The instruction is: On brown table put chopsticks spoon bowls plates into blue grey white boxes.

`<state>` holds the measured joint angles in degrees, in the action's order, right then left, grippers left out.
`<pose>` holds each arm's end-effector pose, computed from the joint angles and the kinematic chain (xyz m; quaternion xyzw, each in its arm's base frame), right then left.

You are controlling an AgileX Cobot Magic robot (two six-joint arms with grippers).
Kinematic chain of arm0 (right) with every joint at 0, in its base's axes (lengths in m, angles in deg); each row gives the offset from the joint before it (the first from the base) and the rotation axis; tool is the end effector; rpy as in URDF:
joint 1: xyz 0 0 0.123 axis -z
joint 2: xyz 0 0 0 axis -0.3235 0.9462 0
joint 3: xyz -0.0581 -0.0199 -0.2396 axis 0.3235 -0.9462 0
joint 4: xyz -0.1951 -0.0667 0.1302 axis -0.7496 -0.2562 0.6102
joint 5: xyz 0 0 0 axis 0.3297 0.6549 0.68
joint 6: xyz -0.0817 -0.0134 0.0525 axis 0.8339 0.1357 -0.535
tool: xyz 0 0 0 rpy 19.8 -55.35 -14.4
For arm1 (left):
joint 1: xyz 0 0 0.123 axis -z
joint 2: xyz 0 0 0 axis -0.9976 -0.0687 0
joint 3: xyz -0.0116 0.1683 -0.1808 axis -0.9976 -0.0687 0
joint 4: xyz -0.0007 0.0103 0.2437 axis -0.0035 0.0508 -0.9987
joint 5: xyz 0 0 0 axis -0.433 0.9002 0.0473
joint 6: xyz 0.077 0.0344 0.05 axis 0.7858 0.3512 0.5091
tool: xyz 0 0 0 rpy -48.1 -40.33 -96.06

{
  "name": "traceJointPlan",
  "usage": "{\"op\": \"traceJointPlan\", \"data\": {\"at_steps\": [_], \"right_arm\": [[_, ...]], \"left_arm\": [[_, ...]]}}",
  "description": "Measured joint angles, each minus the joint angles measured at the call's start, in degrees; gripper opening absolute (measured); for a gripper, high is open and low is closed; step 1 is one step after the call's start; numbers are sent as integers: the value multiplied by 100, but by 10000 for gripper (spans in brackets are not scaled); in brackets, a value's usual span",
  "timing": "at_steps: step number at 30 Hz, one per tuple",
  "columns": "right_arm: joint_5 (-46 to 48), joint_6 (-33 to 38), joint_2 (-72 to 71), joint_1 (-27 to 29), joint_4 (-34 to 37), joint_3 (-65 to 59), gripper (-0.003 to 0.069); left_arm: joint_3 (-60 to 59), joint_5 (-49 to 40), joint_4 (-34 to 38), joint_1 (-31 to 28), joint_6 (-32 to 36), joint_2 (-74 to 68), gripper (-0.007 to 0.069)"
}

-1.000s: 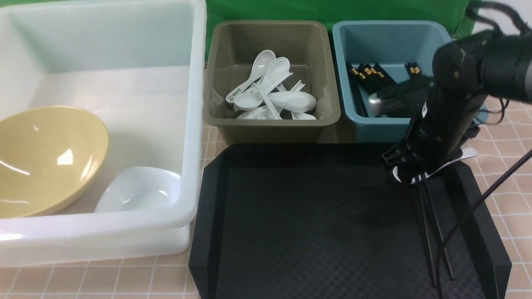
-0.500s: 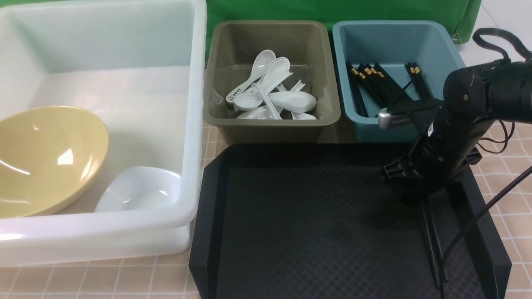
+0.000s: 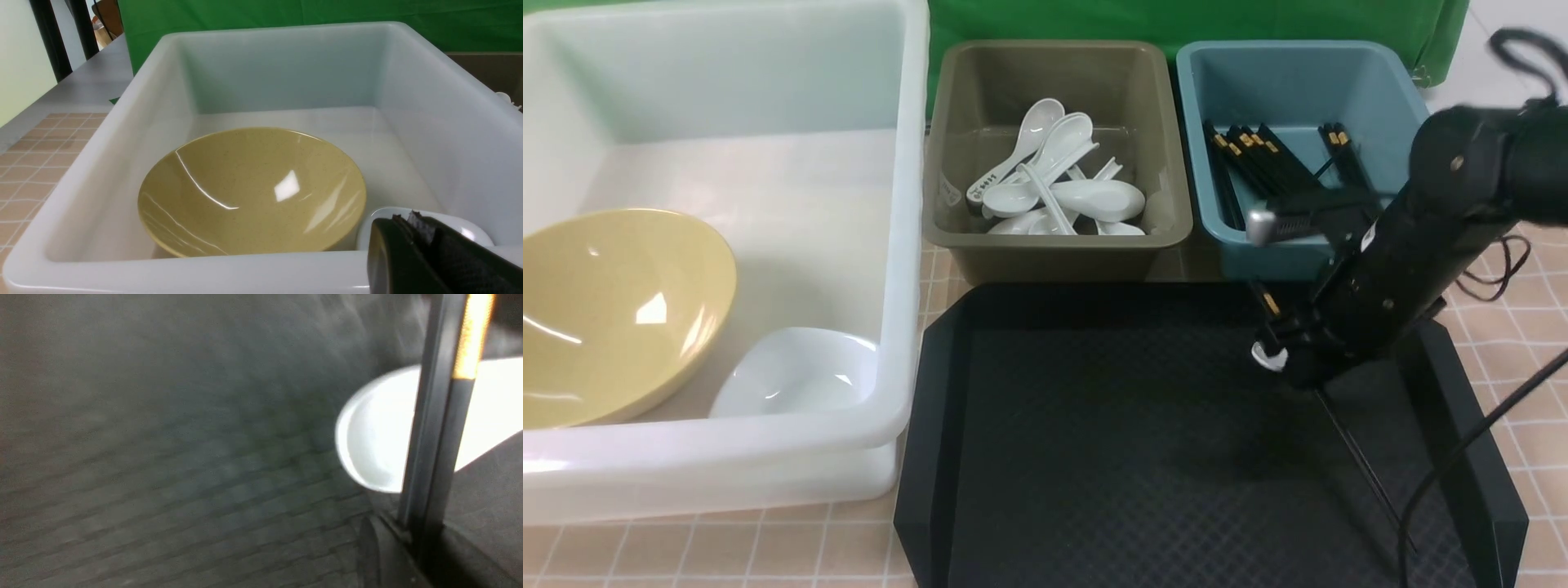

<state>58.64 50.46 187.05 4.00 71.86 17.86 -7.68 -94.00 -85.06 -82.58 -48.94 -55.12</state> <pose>0.3261 0.1035 0.1705 -0.1526 0.9765 0.0972 0.1175 0.0639 0.0118 0.2648 -0.0081 0.7549 0.0592 0.6531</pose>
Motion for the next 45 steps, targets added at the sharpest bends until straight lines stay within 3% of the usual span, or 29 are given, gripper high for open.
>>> {"op": "traceJointPlan", "data": {"at_steps": [8, 11, 12, 16, 19, 22, 26, 29, 36, 39, 45], "right_arm": [[-149, 577, -915, 0, 73, 300, 155], [-1319, 979, -996, 0, 78, 516, 155], [-2361, 1058, -931, 0, 78, 600, 155], [-5072, 1120, -320, 34, 97, 814, 155], [-5745, 1120, 328, 94, 122, 1140, 158], [-5540, 1120, 766, 134, 134, 1359, 190], [-4660, 1120, 1060, 157, 134, 1435, 352], [-3751, 1120, 761, 159, 134, 1442, 412], [-312, 951, 40, -79, 65, 1285, 388], [-109, 1099, 85, -326, 22, 704, 370], [-808, 1185, 150, -552, -338, 106, 365]], "left_arm": [[0, 0, -14, 0, 0, 0, -7], [0, 14, -15, 0, 0, 0, -7], [0, 28, -20, 0, 0, 0, -7], [0, 42, -20, 0, 0, 0, -7], [0, 47, -20, 0, 0, 0, -7], [0, 47, -20, 0, 0, 0, -7], [0, 47, -20, 0, 0, 0, -7], [-2, 47, -20, 0, 0, 0, -7], [-2, 47, -20, 0, 0, 0, -7], [-7, 47, -20, 0, 0, 0, -7], [-7, 47, -20, 0, 0, 0, -7]]}}
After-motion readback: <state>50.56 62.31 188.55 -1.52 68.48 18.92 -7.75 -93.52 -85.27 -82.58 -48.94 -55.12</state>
